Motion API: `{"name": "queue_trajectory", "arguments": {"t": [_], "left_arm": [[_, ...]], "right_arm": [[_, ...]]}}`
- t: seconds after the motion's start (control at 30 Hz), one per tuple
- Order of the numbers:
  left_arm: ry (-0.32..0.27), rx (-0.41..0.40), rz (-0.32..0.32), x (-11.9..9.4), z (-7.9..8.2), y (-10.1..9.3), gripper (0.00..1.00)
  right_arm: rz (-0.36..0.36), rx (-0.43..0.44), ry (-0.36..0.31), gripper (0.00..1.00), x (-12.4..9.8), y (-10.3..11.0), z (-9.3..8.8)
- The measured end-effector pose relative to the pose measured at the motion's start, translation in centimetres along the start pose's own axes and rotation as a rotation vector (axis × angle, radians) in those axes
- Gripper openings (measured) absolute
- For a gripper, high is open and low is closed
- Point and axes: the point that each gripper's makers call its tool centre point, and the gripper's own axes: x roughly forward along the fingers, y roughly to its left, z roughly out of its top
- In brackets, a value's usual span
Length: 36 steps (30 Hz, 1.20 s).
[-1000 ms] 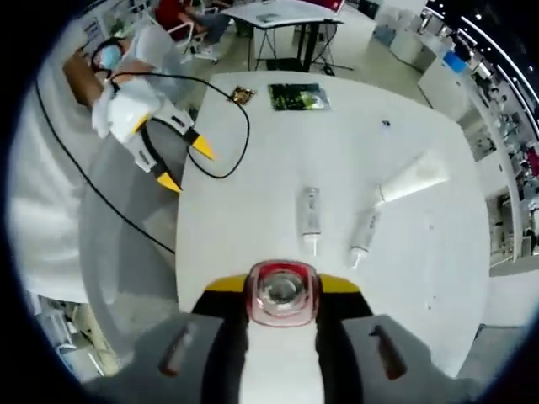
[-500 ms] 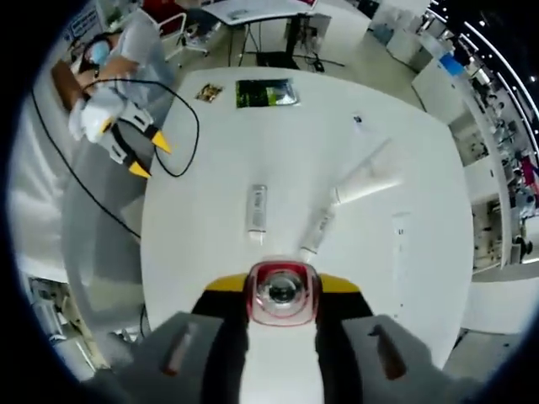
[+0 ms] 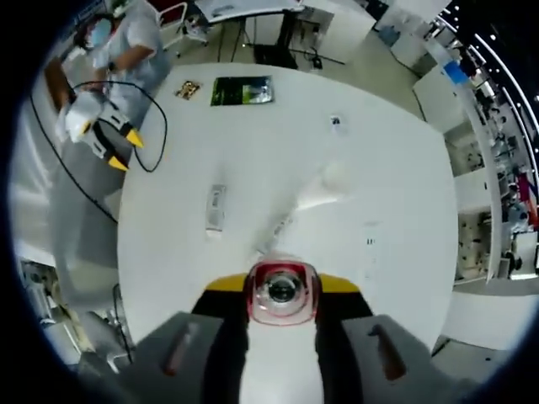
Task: Arrange the skincare products in the storage area until every visible bottle or jar stands upright without overlapping.
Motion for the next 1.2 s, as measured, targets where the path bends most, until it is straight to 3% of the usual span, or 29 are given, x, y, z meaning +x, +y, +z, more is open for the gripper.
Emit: {"name": "queue_trajectory", "arguments": {"t": [0.27,0.83,1.2], "left_arm": [[0.016,-0.024,0.009,0.1,-0.4,0.3,0.35],[0.037,-0.058,0.036,0.1,-1.0,1.0,0.35],[0.042,-0.065,0.056,0.0,-1.2,1.5,0.35]], "right_arm": [[0.018,-0.013,0.003,0.28,1.6,-1.9,0.7],[0.062,-0.024,0.033,0.28,5.0,-3.6,0.1],[0.067,-0.026,0.027,0.28,6.3,-4.3,0.8]]}}
